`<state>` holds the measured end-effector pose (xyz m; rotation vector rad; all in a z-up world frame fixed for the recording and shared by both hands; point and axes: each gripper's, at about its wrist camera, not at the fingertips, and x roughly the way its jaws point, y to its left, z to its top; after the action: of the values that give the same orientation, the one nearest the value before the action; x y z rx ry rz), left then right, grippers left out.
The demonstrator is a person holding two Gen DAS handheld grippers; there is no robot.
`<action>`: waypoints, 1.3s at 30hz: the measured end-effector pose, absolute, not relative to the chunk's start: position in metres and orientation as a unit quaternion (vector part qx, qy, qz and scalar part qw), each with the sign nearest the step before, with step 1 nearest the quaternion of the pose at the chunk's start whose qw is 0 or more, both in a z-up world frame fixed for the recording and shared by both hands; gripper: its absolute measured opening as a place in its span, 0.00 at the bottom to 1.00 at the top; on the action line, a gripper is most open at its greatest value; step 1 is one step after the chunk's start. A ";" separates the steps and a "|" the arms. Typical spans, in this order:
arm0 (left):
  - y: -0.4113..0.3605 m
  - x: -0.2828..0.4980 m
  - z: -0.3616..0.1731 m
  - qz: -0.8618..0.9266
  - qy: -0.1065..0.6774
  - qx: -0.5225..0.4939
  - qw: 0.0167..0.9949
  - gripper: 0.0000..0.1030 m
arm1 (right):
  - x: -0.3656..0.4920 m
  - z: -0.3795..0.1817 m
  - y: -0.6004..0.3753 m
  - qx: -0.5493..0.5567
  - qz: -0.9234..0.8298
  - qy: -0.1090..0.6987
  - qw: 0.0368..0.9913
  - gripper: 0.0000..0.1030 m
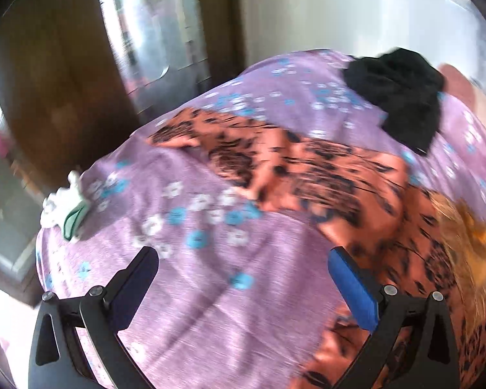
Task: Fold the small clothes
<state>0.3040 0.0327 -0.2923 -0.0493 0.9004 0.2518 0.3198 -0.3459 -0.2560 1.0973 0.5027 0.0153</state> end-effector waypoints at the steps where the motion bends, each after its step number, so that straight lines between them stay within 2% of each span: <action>1: 0.044 0.308 -0.294 0.132 0.439 -0.036 0.888 1.00 | 0.328 -0.265 -0.330 0.520 0.016 0.249 0.817 0.11; 3: 0.057 0.310 -0.296 0.144 0.446 -0.052 0.882 1.00 | 0.346 -0.282 -0.296 0.513 0.039 0.295 0.805 0.27; 5: 0.069 0.312 -0.297 0.151 0.453 -0.070 0.876 1.00 | 0.355 -0.292 -0.273 0.497 0.060 0.330 0.801 0.74; 6: 0.074 0.313 -0.297 0.154 0.454 -0.077 0.874 1.00 | 0.353 -0.294 -0.265 0.489 0.069 0.331 0.804 0.78; 13: 0.090 0.318 -0.298 0.168 0.462 -0.090 0.867 1.00 | 0.320 -0.295 -0.283 0.426 0.007 0.298 0.854 0.75; 14: 0.092 0.320 -0.300 0.168 0.465 -0.093 0.864 1.00 | 0.320 -0.303 -0.292 0.427 -0.004 0.311 0.849 0.65; 18: 0.096 0.327 -0.307 0.165 0.483 -0.100 0.854 1.00 | 0.339 -0.357 -0.304 0.417 -0.024 0.418 0.807 0.44; 19: 0.100 0.330 -0.309 0.163 0.488 -0.106 0.851 1.00 | 0.340 -0.365 -0.303 0.398 -0.029 0.433 0.808 0.30; 27: 0.145 0.350 -0.319 0.152 0.493 -0.210 0.830 1.00 | 0.306 -0.335 -0.280 0.348 0.002 0.349 0.870 0.32; 33: 0.180 0.368 -0.330 0.151 0.471 -0.321 0.807 1.00 | 0.316 -0.353 -0.255 0.369 0.045 0.392 0.842 0.32; 39: 0.193 0.400 -0.332 0.164 0.456 -0.327 0.811 0.98 | 0.315 -0.339 -0.247 0.357 0.062 0.380 0.851 0.32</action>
<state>0.3996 0.1934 -0.3320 -0.6990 0.9733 0.3499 0.3146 -0.2473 -0.3388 0.7508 0.8012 0.1304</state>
